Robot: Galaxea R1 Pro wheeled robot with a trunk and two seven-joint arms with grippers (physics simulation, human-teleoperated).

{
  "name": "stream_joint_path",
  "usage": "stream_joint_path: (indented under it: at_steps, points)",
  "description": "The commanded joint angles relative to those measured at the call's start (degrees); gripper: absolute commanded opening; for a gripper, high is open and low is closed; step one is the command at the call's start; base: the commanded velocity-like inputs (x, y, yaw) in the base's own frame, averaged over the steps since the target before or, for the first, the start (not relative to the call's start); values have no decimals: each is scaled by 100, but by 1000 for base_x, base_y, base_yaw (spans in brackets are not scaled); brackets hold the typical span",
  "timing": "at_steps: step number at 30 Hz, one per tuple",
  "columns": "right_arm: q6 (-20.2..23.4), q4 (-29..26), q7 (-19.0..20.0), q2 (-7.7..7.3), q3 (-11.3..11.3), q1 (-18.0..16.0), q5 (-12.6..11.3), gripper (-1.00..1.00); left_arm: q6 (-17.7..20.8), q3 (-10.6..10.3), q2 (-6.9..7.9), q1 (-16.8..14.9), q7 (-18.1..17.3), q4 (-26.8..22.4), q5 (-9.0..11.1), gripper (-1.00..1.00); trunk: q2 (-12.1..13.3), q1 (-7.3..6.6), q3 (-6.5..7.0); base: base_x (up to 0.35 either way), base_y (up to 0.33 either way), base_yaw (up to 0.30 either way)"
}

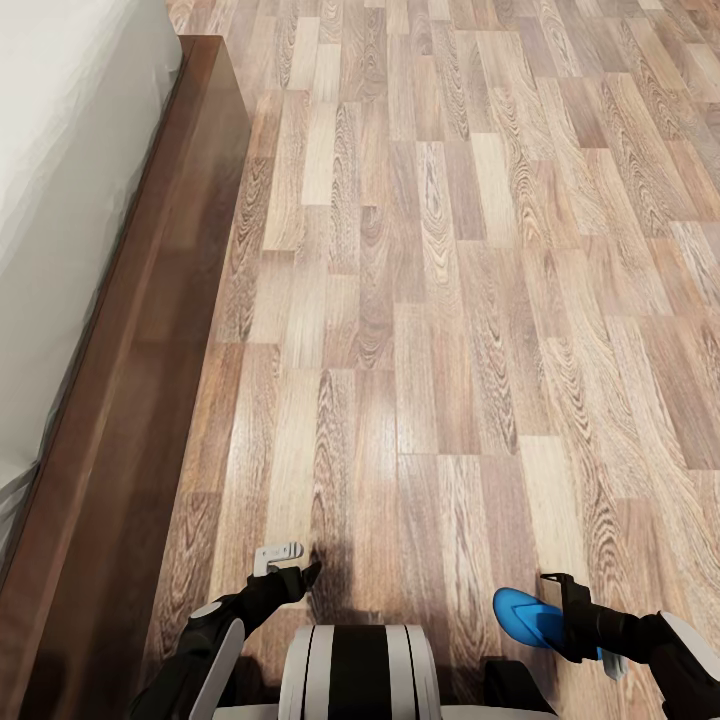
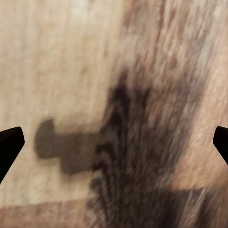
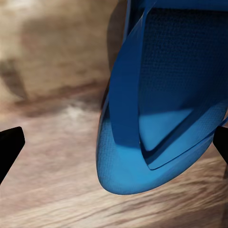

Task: In the bedroom, move the book from the bed onto either nightstand, and place the two sandals side by side next to the bed.

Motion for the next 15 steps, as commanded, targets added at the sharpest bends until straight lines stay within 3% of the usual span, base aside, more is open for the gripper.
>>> stream_joint_path:
  at_steps: [1, 15]
  points:
    - [-40, 213, 169, 11, -38, 3, -20, 100, 35, 2, -2, -4, -5, -2, 35, 100, -1, 2, -4, 0, 0, 0]
    - [-40, 214, 169, 11, -38, 3, -18, 100, 29, 0, -2, -4, -6, -2, 30, 100, -1, 2, -4, 0, 0, 0]
